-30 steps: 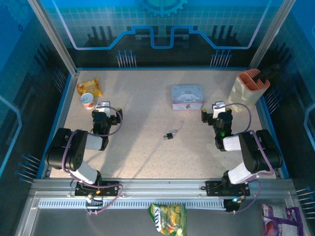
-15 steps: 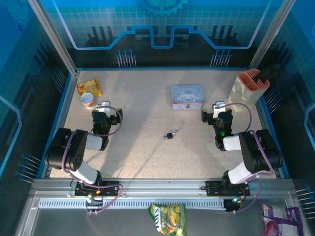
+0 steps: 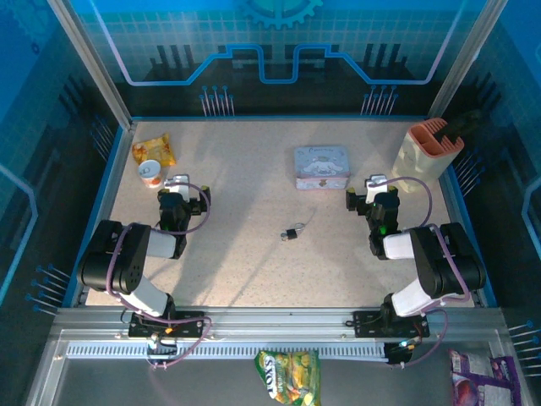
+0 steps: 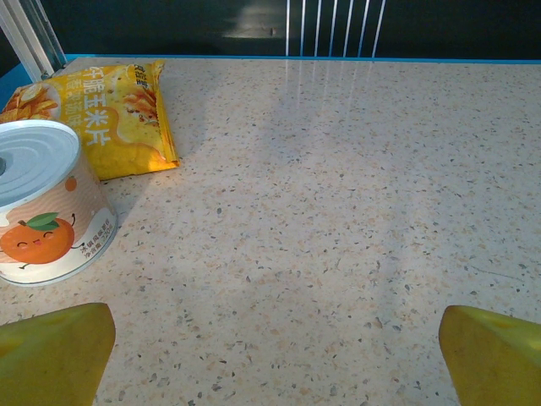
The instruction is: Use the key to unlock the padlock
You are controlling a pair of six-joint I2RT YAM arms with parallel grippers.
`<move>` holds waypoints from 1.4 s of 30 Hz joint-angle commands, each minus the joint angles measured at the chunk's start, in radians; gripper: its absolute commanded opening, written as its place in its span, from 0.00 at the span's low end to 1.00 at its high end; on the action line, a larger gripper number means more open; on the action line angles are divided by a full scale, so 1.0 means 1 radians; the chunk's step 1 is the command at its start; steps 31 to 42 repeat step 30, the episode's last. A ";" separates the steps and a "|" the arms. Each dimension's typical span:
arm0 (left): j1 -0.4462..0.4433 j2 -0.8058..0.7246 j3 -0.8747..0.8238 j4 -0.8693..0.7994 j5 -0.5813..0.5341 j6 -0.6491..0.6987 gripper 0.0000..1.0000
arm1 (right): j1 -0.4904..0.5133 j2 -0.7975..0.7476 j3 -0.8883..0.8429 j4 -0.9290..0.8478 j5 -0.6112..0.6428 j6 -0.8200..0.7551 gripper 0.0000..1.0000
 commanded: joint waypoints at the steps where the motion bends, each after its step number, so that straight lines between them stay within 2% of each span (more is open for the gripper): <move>1: 0.000 -0.013 0.001 0.015 -0.004 -0.017 0.99 | -0.006 0.004 0.021 0.013 0.004 0.011 1.00; 42: -0.010 -0.015 -0.013 0.041 -0.010 -0.003 0.99 | -0.011 0.002 0.017 0.016 -0.017 0.011 1.00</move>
